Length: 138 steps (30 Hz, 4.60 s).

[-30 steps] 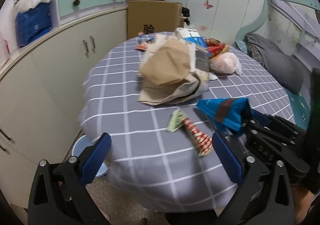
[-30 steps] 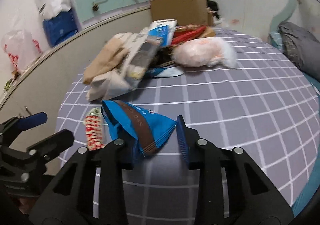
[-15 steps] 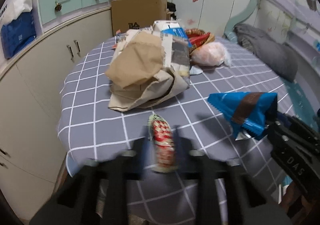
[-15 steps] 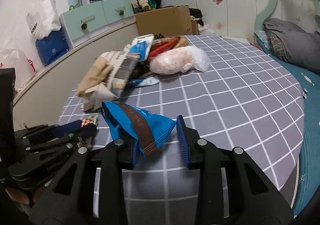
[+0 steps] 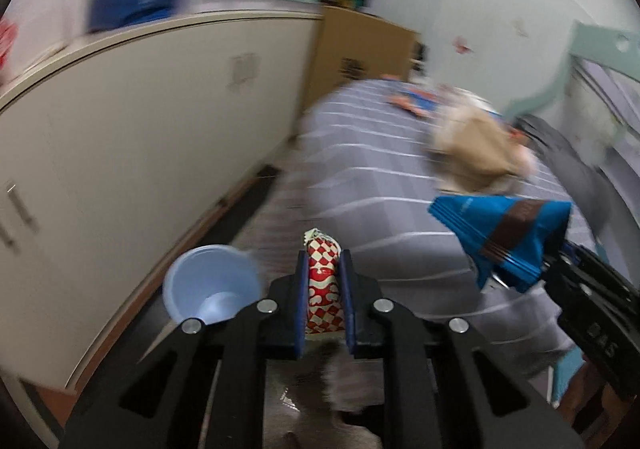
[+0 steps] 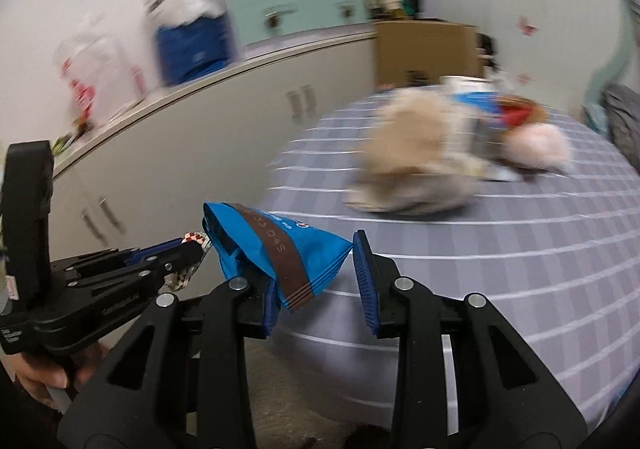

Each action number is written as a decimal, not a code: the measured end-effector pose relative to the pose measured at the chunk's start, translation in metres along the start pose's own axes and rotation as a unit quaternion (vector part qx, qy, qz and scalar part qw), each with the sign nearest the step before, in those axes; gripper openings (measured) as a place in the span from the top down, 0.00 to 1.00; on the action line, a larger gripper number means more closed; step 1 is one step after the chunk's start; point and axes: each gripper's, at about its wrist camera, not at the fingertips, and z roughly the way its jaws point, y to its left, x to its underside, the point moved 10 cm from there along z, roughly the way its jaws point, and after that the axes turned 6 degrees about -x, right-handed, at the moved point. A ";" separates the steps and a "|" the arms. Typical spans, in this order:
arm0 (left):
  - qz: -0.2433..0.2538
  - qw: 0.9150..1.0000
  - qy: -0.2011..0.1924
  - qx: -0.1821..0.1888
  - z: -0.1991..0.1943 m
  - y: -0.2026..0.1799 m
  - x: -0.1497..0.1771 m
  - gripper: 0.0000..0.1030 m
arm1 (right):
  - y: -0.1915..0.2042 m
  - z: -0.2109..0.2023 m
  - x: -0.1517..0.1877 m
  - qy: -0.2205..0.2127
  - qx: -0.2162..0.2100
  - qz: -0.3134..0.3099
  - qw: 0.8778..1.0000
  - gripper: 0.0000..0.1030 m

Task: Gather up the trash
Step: 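Carry both wrappers to the blue wastebasket and open both grippers to drop them, then move both grippers back from the wastebasket to the table, then grasp the brown paper bag with the left gripper while the right grasps the newspaper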

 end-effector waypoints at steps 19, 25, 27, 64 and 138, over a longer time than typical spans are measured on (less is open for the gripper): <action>-0.153 0.970 0.152 -0.111 0.215 0.216 0.075 0.86 | 0.097 0.317 0.112 0.229 -0.031 -0.034 0.972 0.64; -0.170 0.961 0.190 -0.107 0.280 0.237 0.102 0.86 | 0.076 0.393 0.150 0.276 -0.022 -0.011 0.961 0.45; -0.177 0.958 0.200 -0.101 0.295 0.239 0.109 0.86 | 0.074 0.407 0.155 0.280 -0.011 -0.025 0.960 0.38; -0.210 0.955 0.164 -0.129 0.226 0.253 0.081 0.33 | 0.112 0.369 0.141 0.290 -0.064 -0.014 0.955 0.30; 0.020 0.992 0.007 0.125 0.048 -0.137 -0.080 0.94 | -0.147 0.018 -0.065 -0.063 0.003 0.213 0.975 0.82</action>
